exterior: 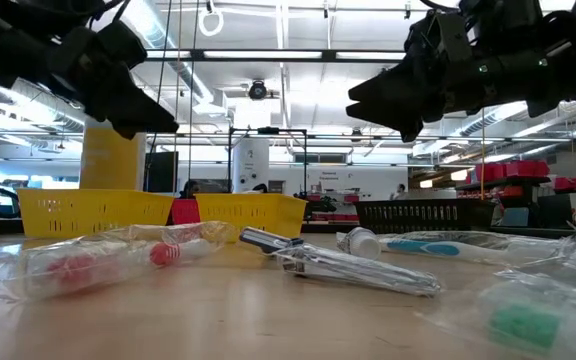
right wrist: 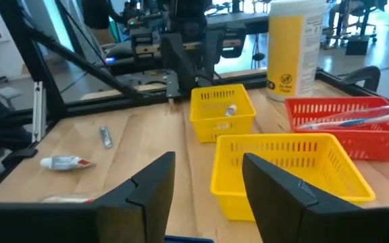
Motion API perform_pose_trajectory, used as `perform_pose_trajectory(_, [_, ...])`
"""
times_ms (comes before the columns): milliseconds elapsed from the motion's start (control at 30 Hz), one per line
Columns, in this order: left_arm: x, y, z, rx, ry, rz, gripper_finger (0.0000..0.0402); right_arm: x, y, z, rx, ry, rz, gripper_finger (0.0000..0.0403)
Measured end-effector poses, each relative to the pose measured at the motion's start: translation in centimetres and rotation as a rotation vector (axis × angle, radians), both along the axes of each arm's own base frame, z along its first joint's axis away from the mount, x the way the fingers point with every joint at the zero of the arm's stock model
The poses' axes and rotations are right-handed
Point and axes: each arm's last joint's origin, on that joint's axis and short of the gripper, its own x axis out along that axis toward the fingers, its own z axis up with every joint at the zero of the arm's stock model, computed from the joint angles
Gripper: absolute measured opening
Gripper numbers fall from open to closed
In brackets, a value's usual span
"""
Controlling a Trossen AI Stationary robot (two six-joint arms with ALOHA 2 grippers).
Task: Pick & Place Travel size toiletries
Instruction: Put the silver nail cutter into the right yellow bin
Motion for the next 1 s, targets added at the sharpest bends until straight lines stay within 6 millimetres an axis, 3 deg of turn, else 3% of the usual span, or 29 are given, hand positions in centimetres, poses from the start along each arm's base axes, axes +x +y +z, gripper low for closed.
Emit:
perform_pose_trajectory(233, [0.0, -0.1, -0.4, -0.003, -0.023, -0.004, 0.0127, 2.4, 1.0, 2.1, -0.103, 0.076, 0.173, 0.0198])
perform_pose_trajectory(433, [0.0, -0.1, -0.4, -0.003, -0.024, -0.002, 0.0127, 4.1, 2.4, 4.2, -0.108, 0.414, 0.258, 0.0194])
perform_pose_trajectory(567, [0.0, -0.1, -0.4, -0.011, -0.024, 0.002, 0.0127, 3.8, 3.5, 5.5, -0.073, 0.620, 0.278, 0.0184])
perform_pose_trajectory(767, [0.0, 0.0, -0.4, -0.017, -0.026, 0.049, 0.0127, 2.0, 5.2, 4.6, 0.029, 0.844, 0.284, 0.0177])
perform_pose_trajectory(1000, [-0.1, 0.1, -0.4, -0.007, -0.026, 0.079, 0.0127, 0.5, 6.3, 2.9, 0.051, 0.931, 0.284, 0.0185])
